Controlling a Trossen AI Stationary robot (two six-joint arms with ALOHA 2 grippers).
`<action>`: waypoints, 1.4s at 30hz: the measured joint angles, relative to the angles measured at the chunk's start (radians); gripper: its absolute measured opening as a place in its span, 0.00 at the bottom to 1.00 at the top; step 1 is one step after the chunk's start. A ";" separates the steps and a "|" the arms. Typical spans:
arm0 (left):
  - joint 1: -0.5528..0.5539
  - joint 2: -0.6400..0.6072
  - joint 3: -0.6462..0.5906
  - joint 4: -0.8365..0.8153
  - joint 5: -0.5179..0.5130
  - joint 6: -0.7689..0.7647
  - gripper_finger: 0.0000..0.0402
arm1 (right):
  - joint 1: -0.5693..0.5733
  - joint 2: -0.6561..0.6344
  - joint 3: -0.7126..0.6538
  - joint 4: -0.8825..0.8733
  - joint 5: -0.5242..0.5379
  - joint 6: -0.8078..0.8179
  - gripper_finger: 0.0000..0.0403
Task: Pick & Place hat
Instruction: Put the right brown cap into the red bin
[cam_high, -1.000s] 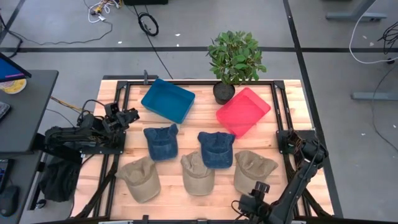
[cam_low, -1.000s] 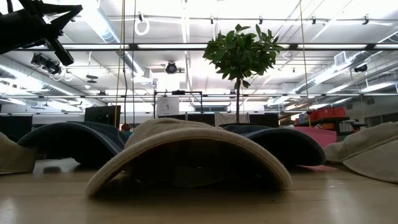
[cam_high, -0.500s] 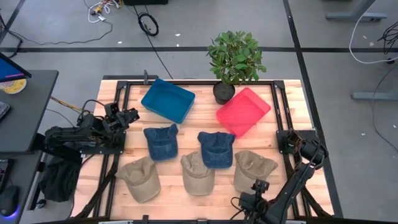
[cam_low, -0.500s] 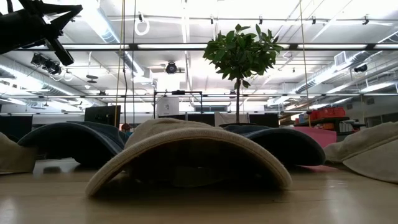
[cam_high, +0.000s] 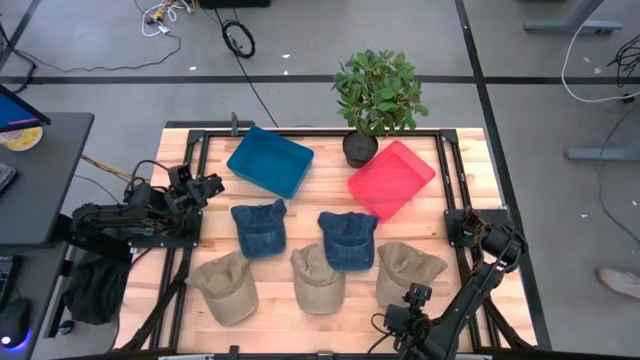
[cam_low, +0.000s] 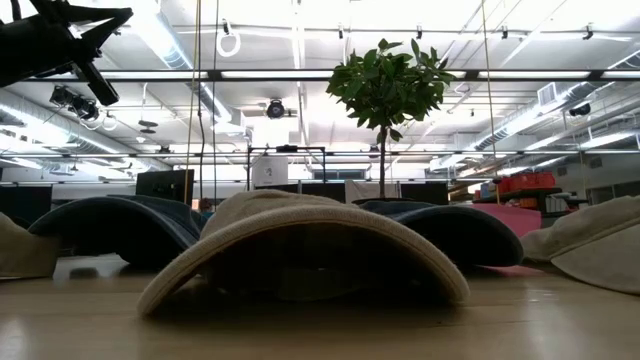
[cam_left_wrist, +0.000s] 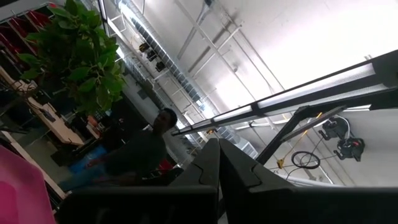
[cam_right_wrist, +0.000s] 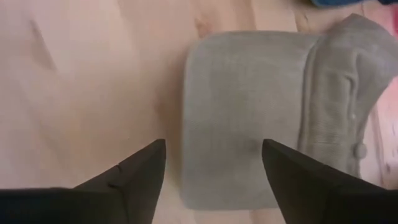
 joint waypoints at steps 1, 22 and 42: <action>0.000 0.000 0.000 0.000 0.000 -0.001 0.01 | -0.003 0.000 -0.004 -0.003 0.000 0.002 0.65; 0.000 0.000 0.000 0.014 0.000 -0.008 0.01 | -0.045 -0.001 0.068 -0.165 -0.043 0.092 0.02; 0.000 0.000 0.000 0.016 0.000 -0.008 0.01 | -0.044 -0.019 0.254 -0.246 -0.004 0.200 0.00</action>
